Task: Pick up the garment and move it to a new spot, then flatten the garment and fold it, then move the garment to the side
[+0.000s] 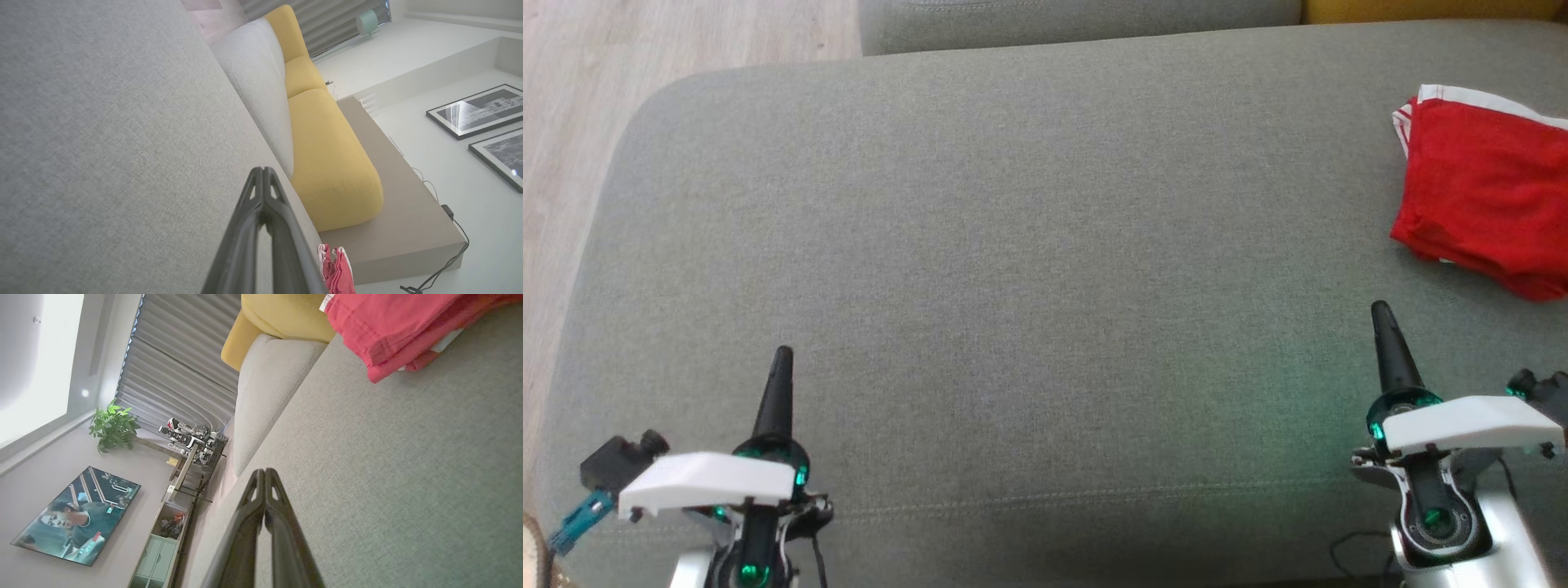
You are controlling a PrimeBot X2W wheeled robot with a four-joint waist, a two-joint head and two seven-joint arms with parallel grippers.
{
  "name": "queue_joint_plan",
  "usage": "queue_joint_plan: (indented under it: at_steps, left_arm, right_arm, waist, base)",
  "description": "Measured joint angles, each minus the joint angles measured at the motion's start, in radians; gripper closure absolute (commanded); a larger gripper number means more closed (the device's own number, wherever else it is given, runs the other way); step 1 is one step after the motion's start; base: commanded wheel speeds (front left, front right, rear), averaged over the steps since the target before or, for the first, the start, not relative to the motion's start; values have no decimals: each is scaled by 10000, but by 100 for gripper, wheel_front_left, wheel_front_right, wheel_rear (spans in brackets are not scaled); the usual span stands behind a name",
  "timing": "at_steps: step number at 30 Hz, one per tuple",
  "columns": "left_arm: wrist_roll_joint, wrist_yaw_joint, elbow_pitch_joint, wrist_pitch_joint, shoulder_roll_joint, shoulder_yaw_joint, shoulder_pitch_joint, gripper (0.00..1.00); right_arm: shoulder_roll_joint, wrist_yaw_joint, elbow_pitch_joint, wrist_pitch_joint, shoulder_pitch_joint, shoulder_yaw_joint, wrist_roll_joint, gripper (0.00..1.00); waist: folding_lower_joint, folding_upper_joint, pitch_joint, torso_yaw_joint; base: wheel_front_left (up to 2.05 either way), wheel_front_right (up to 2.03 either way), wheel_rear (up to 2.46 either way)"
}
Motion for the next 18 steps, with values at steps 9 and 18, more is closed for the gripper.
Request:
queue_joint_plan:
  at_steps: [9, 18]
  left_arm:
    - [-897, -73, 54, 267, 4, 217, -2, 100]
    - [-1858, -82, 167, 527, 4, 470, -13, 100]
  right_arm:
    - [0, 0, 40, 219, 12, -125, 1030, 100]
    - [0, -2, 71, 546, 205, -230, 2159, 100]
  waist:
    - [0, 0, -116, -2]
    - [0, 0, -243, -4]
  base:
    - [0, 0, 0]
    - [0, 0, 0]
